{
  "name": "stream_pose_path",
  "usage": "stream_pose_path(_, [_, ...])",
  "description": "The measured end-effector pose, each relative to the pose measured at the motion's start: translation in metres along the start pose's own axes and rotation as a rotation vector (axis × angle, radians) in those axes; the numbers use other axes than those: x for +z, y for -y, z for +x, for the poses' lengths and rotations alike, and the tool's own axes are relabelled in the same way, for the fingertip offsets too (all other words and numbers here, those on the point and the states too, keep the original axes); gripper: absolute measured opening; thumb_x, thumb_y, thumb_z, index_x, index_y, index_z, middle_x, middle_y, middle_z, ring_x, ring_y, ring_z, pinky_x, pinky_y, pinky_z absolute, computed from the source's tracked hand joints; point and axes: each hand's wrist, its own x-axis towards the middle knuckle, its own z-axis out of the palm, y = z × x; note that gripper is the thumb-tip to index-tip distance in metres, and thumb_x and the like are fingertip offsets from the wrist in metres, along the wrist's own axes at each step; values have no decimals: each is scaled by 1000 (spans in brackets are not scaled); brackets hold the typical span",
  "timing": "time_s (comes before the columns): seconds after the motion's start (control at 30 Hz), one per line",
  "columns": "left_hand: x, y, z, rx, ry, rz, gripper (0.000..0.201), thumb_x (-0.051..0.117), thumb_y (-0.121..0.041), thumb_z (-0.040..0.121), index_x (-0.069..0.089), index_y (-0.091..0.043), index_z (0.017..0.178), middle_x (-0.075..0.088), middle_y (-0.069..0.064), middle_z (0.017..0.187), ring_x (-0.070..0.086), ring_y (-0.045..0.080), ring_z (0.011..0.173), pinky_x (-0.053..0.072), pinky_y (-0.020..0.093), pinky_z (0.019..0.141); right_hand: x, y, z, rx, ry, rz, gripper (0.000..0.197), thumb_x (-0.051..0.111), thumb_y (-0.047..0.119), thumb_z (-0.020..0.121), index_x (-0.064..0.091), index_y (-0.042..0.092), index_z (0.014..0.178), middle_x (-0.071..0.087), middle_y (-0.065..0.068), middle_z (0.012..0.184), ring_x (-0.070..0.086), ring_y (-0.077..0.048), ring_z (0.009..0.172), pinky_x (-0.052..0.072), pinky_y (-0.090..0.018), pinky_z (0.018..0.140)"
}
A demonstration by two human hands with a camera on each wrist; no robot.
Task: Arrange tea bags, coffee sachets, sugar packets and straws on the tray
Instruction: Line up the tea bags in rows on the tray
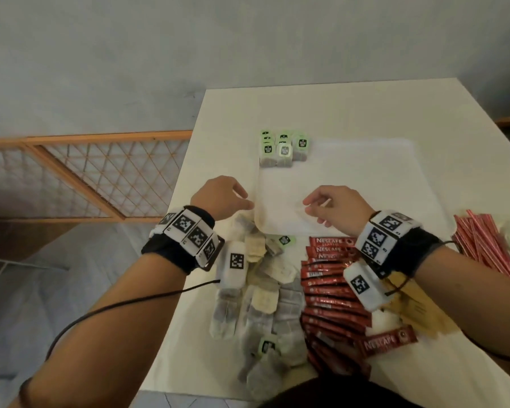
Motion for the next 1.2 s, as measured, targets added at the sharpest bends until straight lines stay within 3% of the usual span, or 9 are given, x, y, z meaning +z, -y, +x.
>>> stream_pose_path(0.1, [6,13,-32,-70,9,109,38,65,-54,86,62,-17,81,65,1,81,62,19,76,53,35,77,4,-6,-24,0,-23,20,8,69,23,87,70,25,94,68,6,91,67,-13,72,50,-23,63])
stream_pose_path(0.2, [20,19,-56,-164,57,273,65,47,-71,87,44,-12,60,47,1,60,47,17,55,40,30,63,8,-14,-44,14,-32,8,7,70,26,86,69,30,92,68,11,91,64,-10,74,46,-23,67])
stream_pose_path(0.33, [41,14,-71,-225,85,363,72,35,-82,83,49,-12,72,54,2,76,55,23,76,40,31,71,11,-19,-65,13,-39,12,10,70,26,85,67,35,87,69,12,90,63,-7,76,48,-25,72])
stream_pose_path(0.53, [61,4,-79,-151,22,277,42,58,-55,90,55,-13,90,60,5,95,64,27,96,42,31,73,6,-18,-83,2,-72,0,9,71,24,85,69,32,89,68,13,87,60,-3,77,48,-25,75])
stream_pose_path(0.73, [59,-6,-80,13,-10,100,31,69,-24,83,45,-15,67,57,6,77,56,20,69,35,23,55,1,-16,-86,-10,-57,-1,13,72,24,84,69,28,96,68,9,91,57,-3,72,42,-21,66])
stream_pose_path(0.83, [51,-17,-80,180,7,73,18,73,-22,81,62,-8,82,61,3,80,51,14,69,38,22,58,-2,-10,-84,-39,-3,21,26,76,29,81,65,32,105,67,11,93,60,-2,75,46,-24,73])
stream_pose_path(1.0, [51,-44,-80,396,87,9,31,83,-26,75,65,-18,99,57,-12,84,51,4,78,35,8,61,1,-1,-80,-84,163,113,60,80,32,76,54,37,130,62,8,115,67,-16,95,54,-36,91])
stream_pose_path(1.13, [59,-59,-77,444,131,-81,39,85,-24,73,64,-18,105,62,-7,92,55,7,86,37,6,63,5,-7,-83,-67,286,356,47,64,12,91,49,16,136,64,-12,122,64,-34,107,57,-40,85])
stream_pose_path(1.2, [62,-64,-74,440,146,-133,46,86,-24,71,61,-22,109,63,-7,96,56,7,87,38,10,65,3,-11,-85,-50,279,400,40,56,12,96,50,12,135,65,-14,122,64,-33,109,58,-36,81])
